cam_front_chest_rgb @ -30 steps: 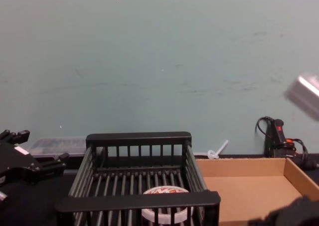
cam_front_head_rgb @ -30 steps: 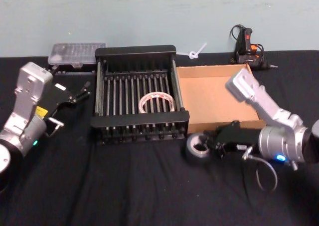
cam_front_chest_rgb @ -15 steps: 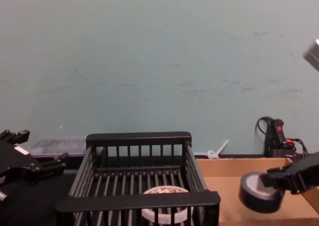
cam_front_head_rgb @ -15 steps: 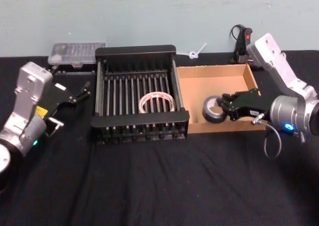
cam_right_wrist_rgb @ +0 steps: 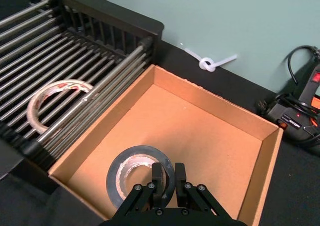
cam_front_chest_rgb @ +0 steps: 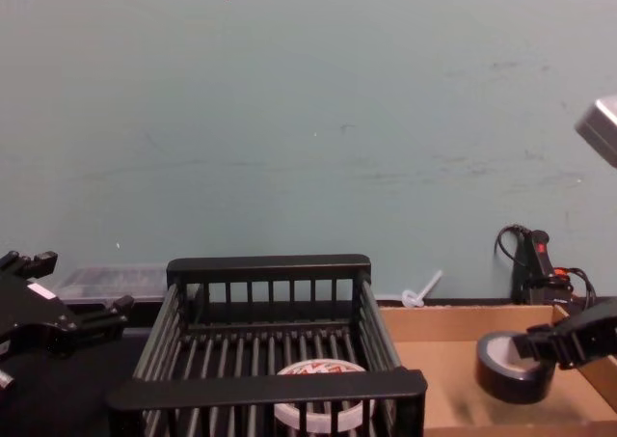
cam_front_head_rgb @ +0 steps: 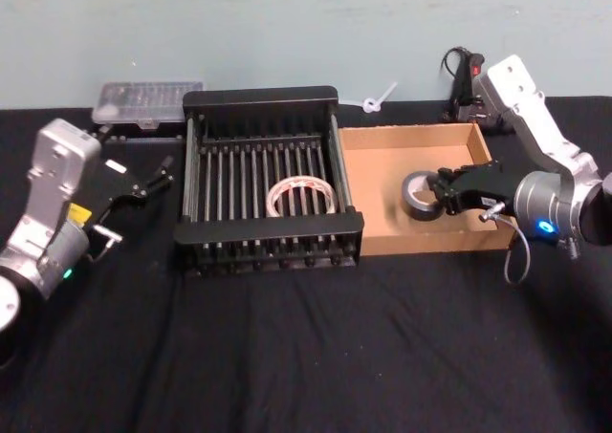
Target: Pick up the white tape and place it into the black box , Pick up the silver tape and place it into the brown box.
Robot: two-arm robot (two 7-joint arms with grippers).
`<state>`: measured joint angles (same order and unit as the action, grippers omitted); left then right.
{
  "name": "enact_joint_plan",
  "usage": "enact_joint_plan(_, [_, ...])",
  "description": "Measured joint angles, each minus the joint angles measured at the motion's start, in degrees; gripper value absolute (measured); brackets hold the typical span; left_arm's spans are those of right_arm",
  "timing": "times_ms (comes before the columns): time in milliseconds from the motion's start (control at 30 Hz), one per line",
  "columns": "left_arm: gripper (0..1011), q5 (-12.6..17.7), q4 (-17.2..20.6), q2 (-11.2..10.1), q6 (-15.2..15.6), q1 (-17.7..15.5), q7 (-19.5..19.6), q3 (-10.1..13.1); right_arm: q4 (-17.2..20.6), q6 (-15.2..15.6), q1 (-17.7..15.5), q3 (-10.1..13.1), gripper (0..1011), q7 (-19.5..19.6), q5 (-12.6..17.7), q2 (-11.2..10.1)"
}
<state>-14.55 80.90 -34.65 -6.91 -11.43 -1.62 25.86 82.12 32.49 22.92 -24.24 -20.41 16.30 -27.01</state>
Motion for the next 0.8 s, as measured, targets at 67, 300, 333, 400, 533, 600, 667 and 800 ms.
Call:
enact_joint_plan(67, [1001,0.00,0.00,0.00,0.00,0.00,0.00,0.00,-0.35,0.02,0.11,0.12,158,0.06,-0.11,0.22])
enact_joint_plan(300, [1001,0.00,0.00,0.00,0.00,0.00,0.00,0.00,-0.08,0.02,0.08,0.01,158,0.00,-0.10,0.04])
enact_joint_plan(333, [1001,0.00,0.00,0.00,0.00,0.00,0.00,0.00,-0.08,0.02,0.08,0.01,158,0.00,-0.10,0.04])
enact_joint_plan(400, [1001,0.00,0.00,0.00,0.00,0.00,0.00,0.00,-0.02,0.02,0.04,-0.02,158,-0.02,-0.10,-0.01])
enact_joint_plan(533, [1001,0.00,0.00,0.00,0.00,0.00,0.00,0.00,0.10,0.01,0.00,-0.08,158,-0.05,-0.09,-0.07])
enact_joint_plan(600, [1002,0.00,0.00,0.00,0.00,0.00,0.00,0.00,0.12,0.01,-0.02,-0.10,162,-0.06,-0.09,-0.09])
enact_joint_plan(667, [1001,0.00,0.00,0.00,0.00,0.00,0.00,0.00,0.16,0.01,-0.02,-0.11,200,-0.08,-0.08,-0.11])
enact_joint_plan(800, [1001,0.00,0.00,0.00,0.00,0.00,0.00,0.00,0.21,0.00,-0.04,-0.14,308,-0.10,-0.08,-0.13])
